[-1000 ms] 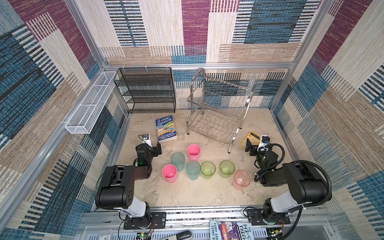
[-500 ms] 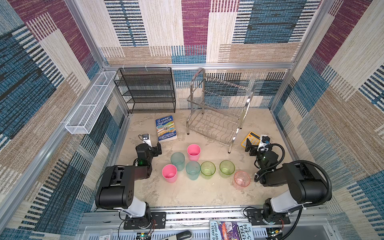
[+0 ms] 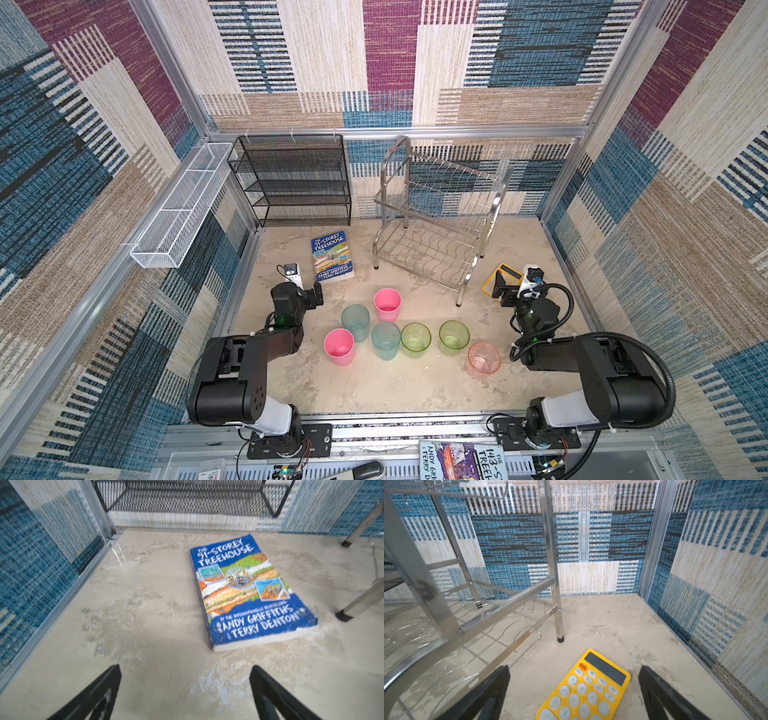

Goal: Load the cups into the dish rack

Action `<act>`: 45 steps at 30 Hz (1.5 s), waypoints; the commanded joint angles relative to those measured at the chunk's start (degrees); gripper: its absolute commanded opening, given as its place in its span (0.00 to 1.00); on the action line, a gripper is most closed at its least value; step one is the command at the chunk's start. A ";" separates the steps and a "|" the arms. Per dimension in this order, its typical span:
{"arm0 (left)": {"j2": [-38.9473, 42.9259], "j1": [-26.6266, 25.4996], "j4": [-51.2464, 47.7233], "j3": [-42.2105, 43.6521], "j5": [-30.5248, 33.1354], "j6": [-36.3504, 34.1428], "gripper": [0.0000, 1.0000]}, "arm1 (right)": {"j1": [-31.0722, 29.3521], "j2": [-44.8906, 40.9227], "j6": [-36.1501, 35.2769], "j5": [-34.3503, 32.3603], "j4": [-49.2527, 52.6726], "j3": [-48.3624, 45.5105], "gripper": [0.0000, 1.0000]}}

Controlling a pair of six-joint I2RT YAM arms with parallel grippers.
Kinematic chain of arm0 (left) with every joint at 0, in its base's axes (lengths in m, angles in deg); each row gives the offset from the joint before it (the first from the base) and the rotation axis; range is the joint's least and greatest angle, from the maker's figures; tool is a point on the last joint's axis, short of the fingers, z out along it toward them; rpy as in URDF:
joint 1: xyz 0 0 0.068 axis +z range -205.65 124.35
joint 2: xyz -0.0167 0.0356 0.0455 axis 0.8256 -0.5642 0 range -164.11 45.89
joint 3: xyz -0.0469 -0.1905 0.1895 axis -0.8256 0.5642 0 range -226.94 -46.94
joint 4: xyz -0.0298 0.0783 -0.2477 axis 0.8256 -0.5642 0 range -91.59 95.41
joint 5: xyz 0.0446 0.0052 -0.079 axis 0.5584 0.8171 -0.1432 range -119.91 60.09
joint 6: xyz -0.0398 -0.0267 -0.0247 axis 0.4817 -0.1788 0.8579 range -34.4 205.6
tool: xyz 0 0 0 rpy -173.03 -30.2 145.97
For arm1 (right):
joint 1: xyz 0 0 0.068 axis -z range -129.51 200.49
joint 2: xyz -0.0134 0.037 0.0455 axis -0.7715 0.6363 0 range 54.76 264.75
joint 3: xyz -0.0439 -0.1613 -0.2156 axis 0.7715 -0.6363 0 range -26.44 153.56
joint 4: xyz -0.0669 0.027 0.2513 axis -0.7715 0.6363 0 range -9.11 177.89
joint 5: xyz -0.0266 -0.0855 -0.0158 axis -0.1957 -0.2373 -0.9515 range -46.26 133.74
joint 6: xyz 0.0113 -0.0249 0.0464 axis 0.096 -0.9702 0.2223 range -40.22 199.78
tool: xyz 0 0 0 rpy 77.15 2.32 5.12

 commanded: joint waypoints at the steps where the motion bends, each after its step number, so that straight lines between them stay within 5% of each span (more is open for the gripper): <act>1: 2.39 -0.15 -10.19 -2.97 3.47 -0.07 1.00 | -0.12 -2.73 2.02 -3.33 7.64 1.25 1.00; 12: 9.61 -1.53 -39.69 -17.63 9.50 11.79 0.95 | -0.10 -13.92 17.99 -12.72 33.53 11.76 1.00; 19: 10.60 -4.42 -58.44 -27.71 8.40 15.64 0.89 | -0.07 -17.50 28.40 -9.08 51.90 17.31 1.00; 32: 9.38 -7.98 -70.61 -33.30 -8.07 12.96 0.85 | -1.15 -25.51 18.85 13.71 46.61 9.76 0.98; 45: 8.72 -11.57 -71.31 -33.98 -10.85 11.83 0.84 | -5.90 -12.42 15.13 15.41 43.01 17.66 0.97</act>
